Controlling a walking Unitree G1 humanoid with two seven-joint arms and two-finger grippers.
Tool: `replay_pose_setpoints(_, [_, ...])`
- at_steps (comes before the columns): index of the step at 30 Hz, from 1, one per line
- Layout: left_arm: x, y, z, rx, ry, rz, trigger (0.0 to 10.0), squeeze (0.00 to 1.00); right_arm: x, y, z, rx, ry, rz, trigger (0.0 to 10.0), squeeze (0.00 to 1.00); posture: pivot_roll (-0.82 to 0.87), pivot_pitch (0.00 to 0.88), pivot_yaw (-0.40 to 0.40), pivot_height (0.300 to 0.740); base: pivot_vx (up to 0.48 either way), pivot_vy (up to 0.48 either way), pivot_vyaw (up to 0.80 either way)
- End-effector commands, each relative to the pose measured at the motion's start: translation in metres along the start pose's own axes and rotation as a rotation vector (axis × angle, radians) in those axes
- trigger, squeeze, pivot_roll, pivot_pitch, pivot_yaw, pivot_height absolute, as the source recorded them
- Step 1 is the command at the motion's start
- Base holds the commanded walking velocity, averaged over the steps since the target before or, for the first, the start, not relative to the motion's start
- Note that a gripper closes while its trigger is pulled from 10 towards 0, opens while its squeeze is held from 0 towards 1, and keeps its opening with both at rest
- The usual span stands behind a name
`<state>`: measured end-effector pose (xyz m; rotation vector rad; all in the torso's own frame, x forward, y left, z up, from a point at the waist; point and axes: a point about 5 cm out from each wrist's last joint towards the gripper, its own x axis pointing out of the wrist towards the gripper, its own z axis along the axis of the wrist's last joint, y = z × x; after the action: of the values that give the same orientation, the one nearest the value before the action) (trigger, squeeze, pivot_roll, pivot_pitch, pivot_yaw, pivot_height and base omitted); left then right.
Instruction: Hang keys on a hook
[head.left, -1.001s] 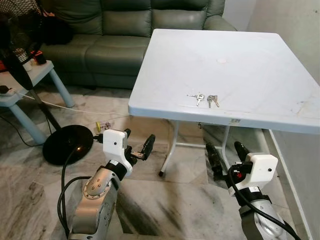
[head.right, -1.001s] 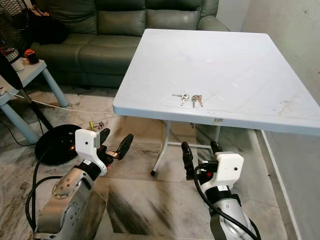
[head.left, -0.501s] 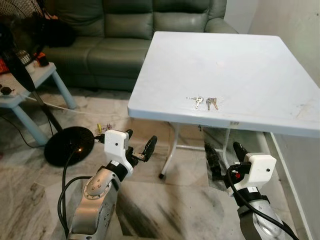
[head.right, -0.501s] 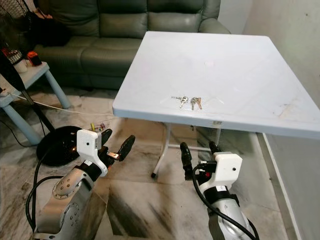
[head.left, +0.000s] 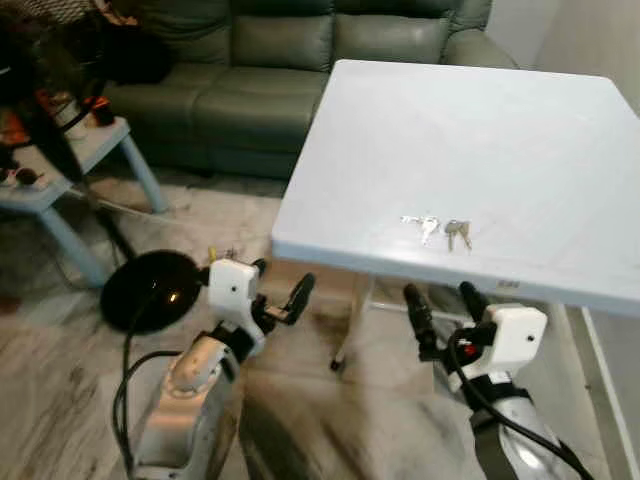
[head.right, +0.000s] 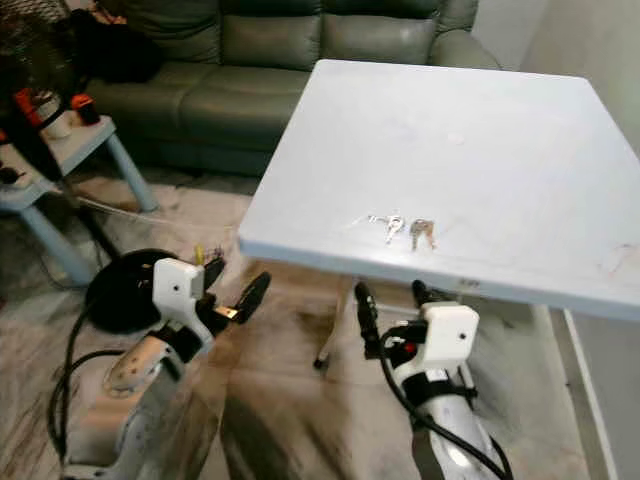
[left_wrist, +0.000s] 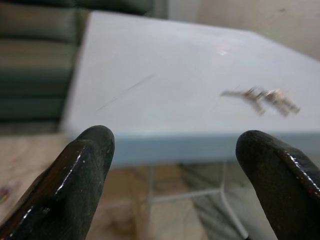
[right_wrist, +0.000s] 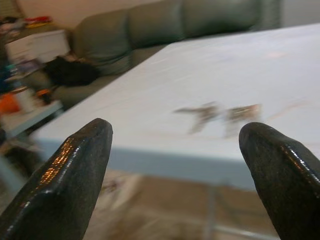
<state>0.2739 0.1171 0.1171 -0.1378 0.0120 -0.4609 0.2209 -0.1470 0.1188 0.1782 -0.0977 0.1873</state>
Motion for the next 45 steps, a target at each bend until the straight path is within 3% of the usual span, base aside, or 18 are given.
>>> replay_pose_setpoints(1, [0.003, -0.01, 0.003, -0.005, -0.016, -0.036, 10.0, 0.0, -0.002, -0.005, 0.004, -0.022, -0.008, -0.016, 10.0, 0.0, 0.11, 0.071, 0.024, 0.74, 0.469, 0.0, 0.0])
replay_pose_setpoints(14, [0.004, -0.011, 0.003, -0.006, -0.015, -0.028, 10.0, 0.0, -0.002, -0.005, 0.004, -0.029, -0.006, -0.009, 10.0, 0.0, 0.11, 0.071, 0.021, 0.74, 0.456, 0.0, 0.0])
replay_pose_setpoints(23, [0.004, -0.024, 0.0, 0.032, -0.025, -0.078, 10.0, 0.0, 0.003, -0.005, 0.003, -0.073, 0.009, 0.045, 10.0, 0.0, 0.11, 0.067, 0.019, 0.74, 0.0, 0.0, 0.0])
replay_pose_setpoints(34, [-0.003, -0.033, -0.005, 0.063, -0.014, -0.154, 10.0, 0.0, 0.018, -0.011, 0.008, -0.207, 0.027, 0.163, 10.0, 0.0, 0.12, 0.059, 0.01, 0.74, 0.0, 0.0, 0.0])
replay_pose_setpoints(45, [-0.015, -0.041, -0.011, 0.032, 0.006, -0.181, 10.0, 0.0, 0.042, -0.01, 0.015, -0.205, 0.044, 0.256, 10.0, 0.0, 0.13, 0.08, -0.009, 0.74, 0.0, 0.0, 0.0])
